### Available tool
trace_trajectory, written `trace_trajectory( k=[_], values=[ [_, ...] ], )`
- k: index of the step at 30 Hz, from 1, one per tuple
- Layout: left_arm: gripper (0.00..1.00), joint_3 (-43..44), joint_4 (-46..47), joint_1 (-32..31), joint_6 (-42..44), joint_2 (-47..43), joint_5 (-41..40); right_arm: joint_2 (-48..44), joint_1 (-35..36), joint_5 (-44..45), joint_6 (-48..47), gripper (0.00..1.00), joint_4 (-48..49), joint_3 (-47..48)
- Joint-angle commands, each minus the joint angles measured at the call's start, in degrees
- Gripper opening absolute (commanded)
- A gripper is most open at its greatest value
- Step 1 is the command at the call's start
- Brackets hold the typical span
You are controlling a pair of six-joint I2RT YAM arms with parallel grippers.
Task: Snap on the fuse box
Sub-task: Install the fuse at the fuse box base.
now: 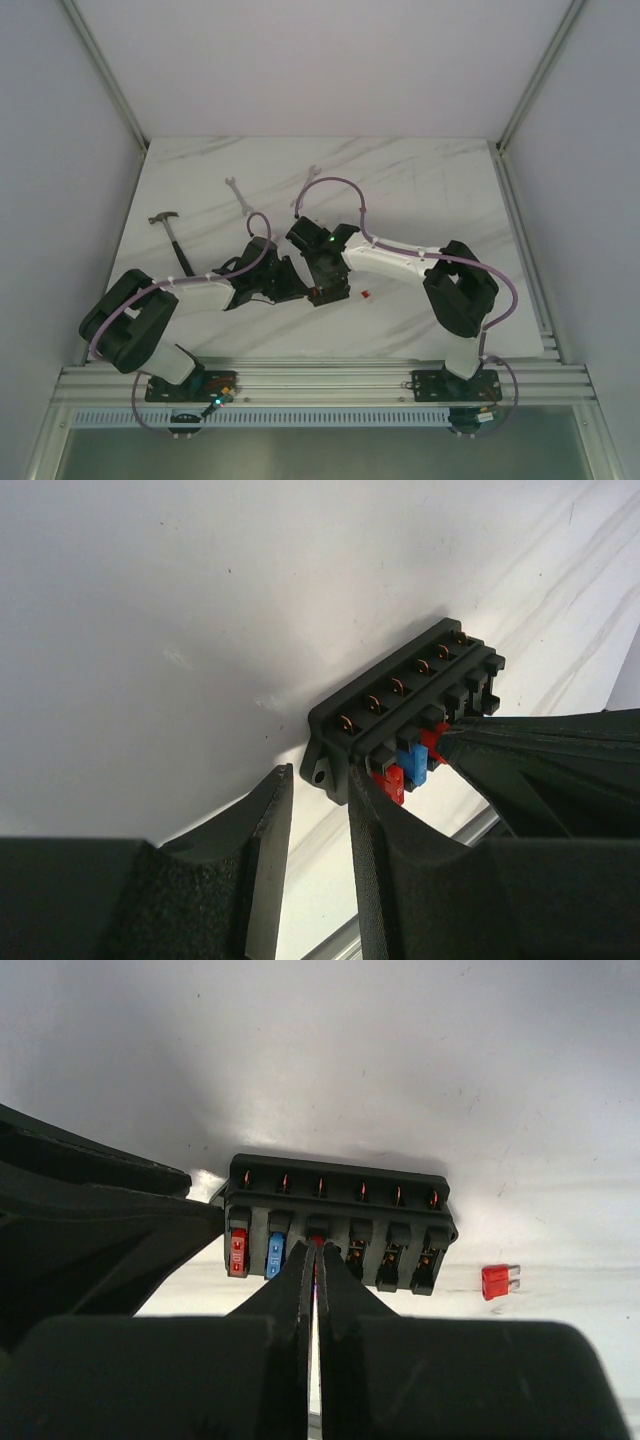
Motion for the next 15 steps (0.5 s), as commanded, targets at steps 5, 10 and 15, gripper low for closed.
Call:
trace_trajectory(
  k=[5, 10, 15],
  values=[
    [0.38, -0.7, -0.5, -0.2, 0.2, 1.2, -0.4, 8.8, 0.1, -0.8, -2.1, 0.00, -4.6, -6.8],
    [0.38, -0.7, -0.6, -0.3, 0.2, 1.6, -0.3, 11.4, 0.7, -2.6, -3.2, 0.00, -3.2, -7.3],
    [0.38, -0.8, -0.5, -0.3, 0.1, 1.9, -0.5, 14.8, 1.7, -4.1, -3.8, 0.00, -2.1, -8.2]
  ],
)
